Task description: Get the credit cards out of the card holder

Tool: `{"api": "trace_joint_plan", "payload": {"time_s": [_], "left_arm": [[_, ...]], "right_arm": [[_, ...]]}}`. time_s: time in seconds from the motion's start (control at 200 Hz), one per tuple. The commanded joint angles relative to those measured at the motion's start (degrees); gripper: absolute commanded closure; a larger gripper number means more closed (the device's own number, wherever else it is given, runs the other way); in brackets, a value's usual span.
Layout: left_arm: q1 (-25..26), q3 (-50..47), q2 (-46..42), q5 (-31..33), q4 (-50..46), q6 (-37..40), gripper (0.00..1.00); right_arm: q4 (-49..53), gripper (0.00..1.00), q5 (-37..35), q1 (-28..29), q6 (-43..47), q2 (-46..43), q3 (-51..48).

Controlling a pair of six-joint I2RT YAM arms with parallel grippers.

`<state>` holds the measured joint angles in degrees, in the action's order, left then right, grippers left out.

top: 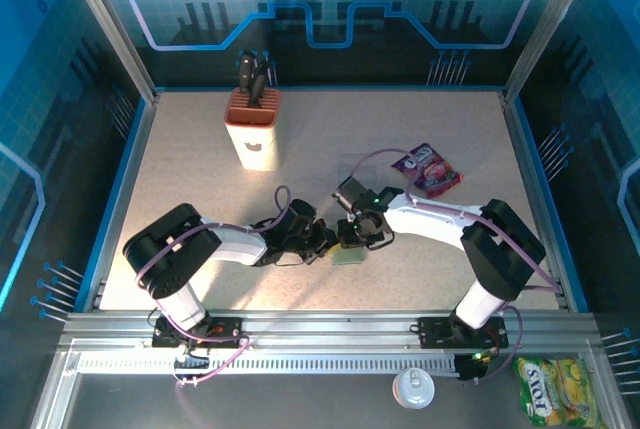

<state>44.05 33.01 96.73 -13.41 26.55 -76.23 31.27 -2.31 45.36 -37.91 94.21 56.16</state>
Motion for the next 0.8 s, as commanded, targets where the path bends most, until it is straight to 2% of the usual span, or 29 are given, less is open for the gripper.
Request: {"api": "trace_joint_plan", "payload": {"time_s": [0.0,0.175,0.32,0.46,0.795], "left_arm": [[0.09,-2.34,3.2,1.59,-7.16,-0.72,1.0],[0.1,-2.52,3.25,1.46,-6.77,-1.13,1.0],[0.07,-2.47,3.66,1.42,-6.51,-1.24,1.0],[0.07,-2.34,3.81,1.36,-6.59,-1.28,1.0],[0.09,-2.63,4.07,1.55,-7.04,-1.62,1.0]], "right_arm": [[0.9,0.73,-0.72,0.21,-0.56,1.5,-1.63],[1.25,0.74,-0.75,-0.1,-0.63,1.58,-1.72],[1.45,0.68,0.56,-0.22,-0.13,2.86,-1.45],[2.17,0.67,0.51,-0.25,0.12,4.55,-0.94],[2.68,0.75,-1.14,-0.76,-0.15,7.79,-0.5]]}}
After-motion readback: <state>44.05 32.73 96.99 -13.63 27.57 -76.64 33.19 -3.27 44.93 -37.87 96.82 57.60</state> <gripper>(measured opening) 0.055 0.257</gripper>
